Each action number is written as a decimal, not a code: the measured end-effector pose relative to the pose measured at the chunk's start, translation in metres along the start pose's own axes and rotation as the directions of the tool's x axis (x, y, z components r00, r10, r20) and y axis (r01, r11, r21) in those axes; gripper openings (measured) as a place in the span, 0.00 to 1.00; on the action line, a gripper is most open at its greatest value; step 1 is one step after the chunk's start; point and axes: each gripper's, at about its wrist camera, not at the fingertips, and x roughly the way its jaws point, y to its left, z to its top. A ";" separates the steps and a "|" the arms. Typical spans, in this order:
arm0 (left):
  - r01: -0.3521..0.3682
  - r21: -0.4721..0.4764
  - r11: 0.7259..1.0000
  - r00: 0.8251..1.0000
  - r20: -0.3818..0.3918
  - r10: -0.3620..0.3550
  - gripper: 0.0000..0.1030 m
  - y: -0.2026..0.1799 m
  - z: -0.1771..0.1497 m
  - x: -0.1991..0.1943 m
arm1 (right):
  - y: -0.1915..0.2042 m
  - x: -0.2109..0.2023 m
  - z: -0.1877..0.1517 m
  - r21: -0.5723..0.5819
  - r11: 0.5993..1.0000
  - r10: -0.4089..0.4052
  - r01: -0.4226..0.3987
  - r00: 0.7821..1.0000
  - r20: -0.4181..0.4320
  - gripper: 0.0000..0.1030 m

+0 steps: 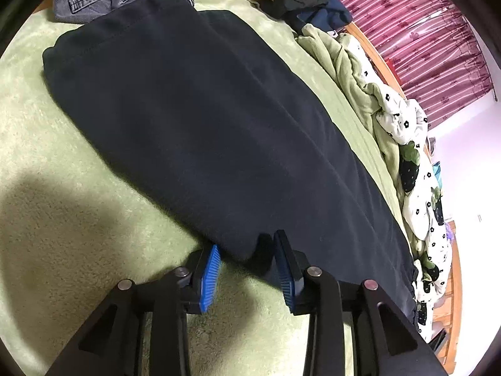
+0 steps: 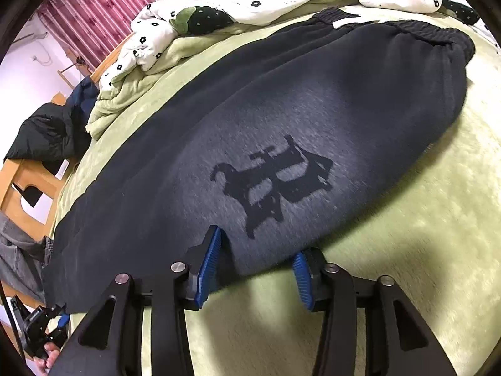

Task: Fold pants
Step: 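Close both tools on the long edge of the sweatpants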

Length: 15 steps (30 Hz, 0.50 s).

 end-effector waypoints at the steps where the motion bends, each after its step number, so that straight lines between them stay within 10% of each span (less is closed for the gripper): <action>1: -0.002 0.003 1.000 1.000 0.009 0.002 0.31 0.000 -0.001 0.000 | 0.002 0.000 0.001 -0.005 1.000 0.006 -0.006 1.000 0.007 0.36; 5: -0.031 0.027 0.999 0.999 0.038 0.030 0.20 -0.006 -0.002 -0.002 | 0.011 -0.008 0.003 -0.055 0.998 0.001 0.002 0.998 0.057 0.18; 15: -0.064 0.114 0.991 0.992 0.112 0.051 0.13 -0.027 0.001 -0.024 | 0.012 -0.036 0.011 -0.089 0.993 0.086 -0.074 0.987 0.139 0.11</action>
